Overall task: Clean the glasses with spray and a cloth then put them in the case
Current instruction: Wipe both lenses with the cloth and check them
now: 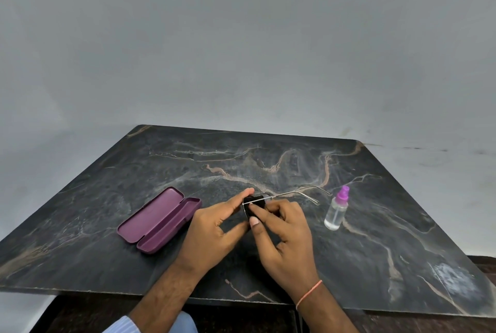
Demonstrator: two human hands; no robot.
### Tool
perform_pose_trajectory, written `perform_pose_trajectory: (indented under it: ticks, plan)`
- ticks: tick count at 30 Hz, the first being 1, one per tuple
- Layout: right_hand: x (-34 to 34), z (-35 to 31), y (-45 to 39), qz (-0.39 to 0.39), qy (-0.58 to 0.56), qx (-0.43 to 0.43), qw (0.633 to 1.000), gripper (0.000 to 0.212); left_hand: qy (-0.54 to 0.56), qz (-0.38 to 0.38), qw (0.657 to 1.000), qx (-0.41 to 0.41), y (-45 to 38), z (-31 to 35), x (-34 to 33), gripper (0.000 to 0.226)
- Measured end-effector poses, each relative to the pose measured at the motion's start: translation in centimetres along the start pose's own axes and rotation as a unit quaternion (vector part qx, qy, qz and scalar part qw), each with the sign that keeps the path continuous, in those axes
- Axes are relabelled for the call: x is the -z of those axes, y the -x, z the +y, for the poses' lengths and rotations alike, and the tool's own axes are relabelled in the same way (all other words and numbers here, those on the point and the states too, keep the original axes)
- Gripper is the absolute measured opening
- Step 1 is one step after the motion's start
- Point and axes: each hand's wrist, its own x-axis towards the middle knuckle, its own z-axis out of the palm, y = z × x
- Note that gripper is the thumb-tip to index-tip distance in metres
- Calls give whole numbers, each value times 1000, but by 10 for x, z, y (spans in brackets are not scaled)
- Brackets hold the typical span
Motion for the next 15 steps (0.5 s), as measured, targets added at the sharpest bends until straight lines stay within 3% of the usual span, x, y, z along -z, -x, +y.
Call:
perform_pose_trajectory:
  ticks: [8, 15]
  plan:
    - [0, -10, -3, -10, 96, -35, 995, 31, -5, -9, 1000, 11, 1, 0, 1, 68]
    - [2, -9, -2, 2, 89, -21, 996, 21, -20, -10, 1000, 10, 2, 0, 0, 71]
